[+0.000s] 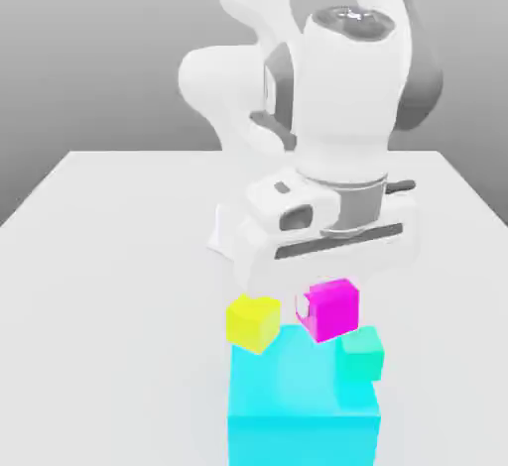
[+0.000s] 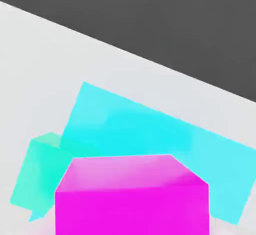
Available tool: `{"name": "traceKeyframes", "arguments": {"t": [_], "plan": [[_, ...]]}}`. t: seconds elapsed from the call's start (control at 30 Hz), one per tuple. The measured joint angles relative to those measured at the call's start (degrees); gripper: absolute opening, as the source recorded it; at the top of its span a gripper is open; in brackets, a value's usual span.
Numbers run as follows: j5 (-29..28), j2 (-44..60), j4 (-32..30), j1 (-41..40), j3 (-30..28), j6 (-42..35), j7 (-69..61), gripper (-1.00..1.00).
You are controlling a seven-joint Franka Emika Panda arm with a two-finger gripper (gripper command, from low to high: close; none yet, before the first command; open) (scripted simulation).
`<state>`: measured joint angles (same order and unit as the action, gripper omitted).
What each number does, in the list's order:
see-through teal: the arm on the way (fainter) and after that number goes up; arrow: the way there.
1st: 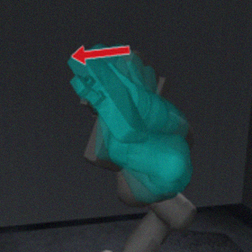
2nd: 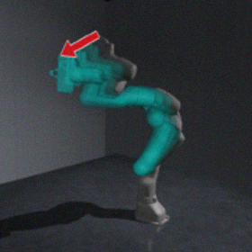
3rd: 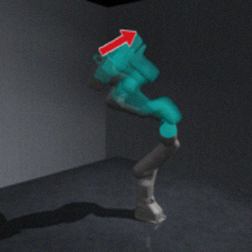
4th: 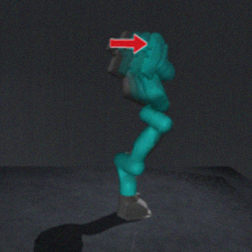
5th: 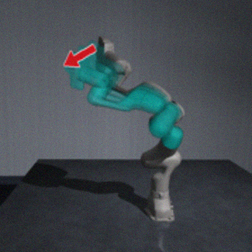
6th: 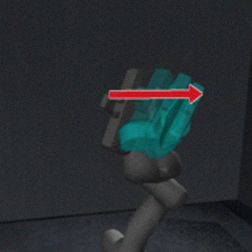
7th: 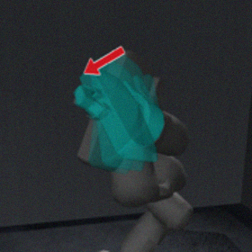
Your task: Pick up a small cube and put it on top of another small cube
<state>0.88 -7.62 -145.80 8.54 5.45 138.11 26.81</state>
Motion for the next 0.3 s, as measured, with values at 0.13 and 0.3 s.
{"name": "traceKeyframes", "arguments": {"t": [0.13, 0.3], "plan": [[0.2, 2.9, -1.3, 1.6, 0.8, 4.3, -3.6, -1.00], [-0.4, 6.0, -2.2, 1.7, 0.7, 8.3, -3.3, 1.00]]}}
